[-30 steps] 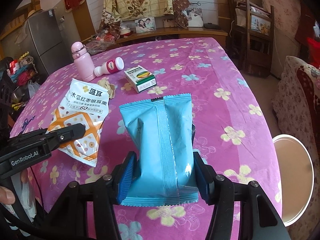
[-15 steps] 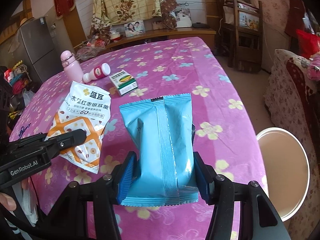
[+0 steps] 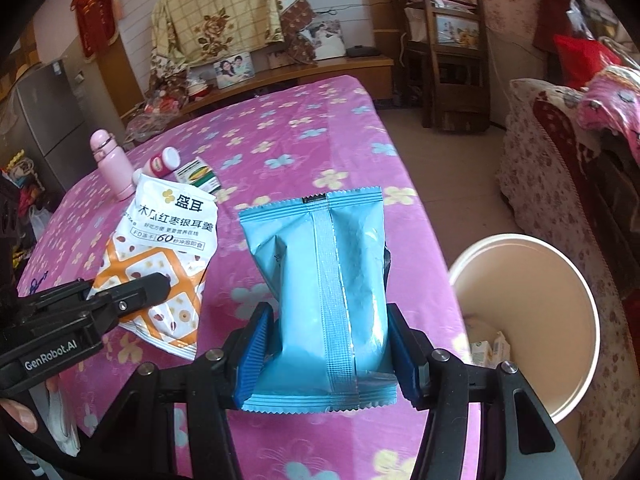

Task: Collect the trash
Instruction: 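Lift snack bag and blue packet and carry them toward the white bucket, then open both tools over the white bucket to drop snack bag and blue packet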

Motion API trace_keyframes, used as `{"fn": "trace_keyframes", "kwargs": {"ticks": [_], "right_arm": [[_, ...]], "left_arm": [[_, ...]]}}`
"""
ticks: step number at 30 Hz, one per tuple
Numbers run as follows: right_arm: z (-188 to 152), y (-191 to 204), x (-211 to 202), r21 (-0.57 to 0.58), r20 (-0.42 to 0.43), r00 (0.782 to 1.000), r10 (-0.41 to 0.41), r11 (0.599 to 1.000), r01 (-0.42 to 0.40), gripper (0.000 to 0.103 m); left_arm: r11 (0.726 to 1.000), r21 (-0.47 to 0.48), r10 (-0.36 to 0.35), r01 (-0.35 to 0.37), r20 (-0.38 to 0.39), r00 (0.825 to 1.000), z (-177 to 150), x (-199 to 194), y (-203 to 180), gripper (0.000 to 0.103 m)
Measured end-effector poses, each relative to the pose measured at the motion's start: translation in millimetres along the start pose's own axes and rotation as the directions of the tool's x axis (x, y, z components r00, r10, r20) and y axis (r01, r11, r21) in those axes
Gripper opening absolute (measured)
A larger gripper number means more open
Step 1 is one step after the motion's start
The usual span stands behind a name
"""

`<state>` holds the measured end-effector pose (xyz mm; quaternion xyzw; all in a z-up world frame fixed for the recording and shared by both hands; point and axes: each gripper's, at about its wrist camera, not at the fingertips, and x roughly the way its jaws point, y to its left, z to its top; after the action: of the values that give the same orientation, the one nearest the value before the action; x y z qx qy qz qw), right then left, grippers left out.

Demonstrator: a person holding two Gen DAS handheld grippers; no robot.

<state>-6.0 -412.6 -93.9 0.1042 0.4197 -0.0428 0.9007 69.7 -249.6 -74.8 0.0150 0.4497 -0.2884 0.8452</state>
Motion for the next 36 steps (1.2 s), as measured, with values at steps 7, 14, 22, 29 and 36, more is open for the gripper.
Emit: {"fn": "trace_keyframes", "kwargs": {"ticks": [7, 14, 22, 29, 36], "right_arm": [[-4.9, -29.7, -6.1, 0.057, 0.002, 1.000, -0.029, 0.998, 0.029, 0.059], [-9.1, -57.2, -12.0, 0.102, 0.006, 0.998, -0.062, 0.993, 0.061, 0.059], [-17.0, -96.1, -17.8, 0.178, 0.001, 0.995, -0.096, 0.979, 0.094, 0.059], [-25.5, -129.7, -19.6, 0.232, -0.015, 0.991, -0.136, 0.963, 0.135, 0.060], [-36.7, -161.4, -16.5, 0.287, -0.043, 0.986, -0.159, 0.944, 0.165, 0.060]], "left_arm": [[0.999, 0.030, -0.042, 0.043, -0.018, 0.999, 3.5, 12.2, -26.0, 0.031], [0.993, 0.069, -0.088, 0.091, -0.044, 0.995, 5.5, 26.8, -56.5, 0.031], [0.986, 0.119, -0.110, 0.118, -0.069, 0.992, 7.3, 43.2, -90.7, 0.031], [0.981, 0.140, -0.125, 0.138, -0.095, 0.988, 9.7, 58.5, -113.3, 0.031], [0.974, 0.154, -0.147, 0.165, -0.122, 0.982, 10.9, 75.1, -133.7, 0.031]]}}
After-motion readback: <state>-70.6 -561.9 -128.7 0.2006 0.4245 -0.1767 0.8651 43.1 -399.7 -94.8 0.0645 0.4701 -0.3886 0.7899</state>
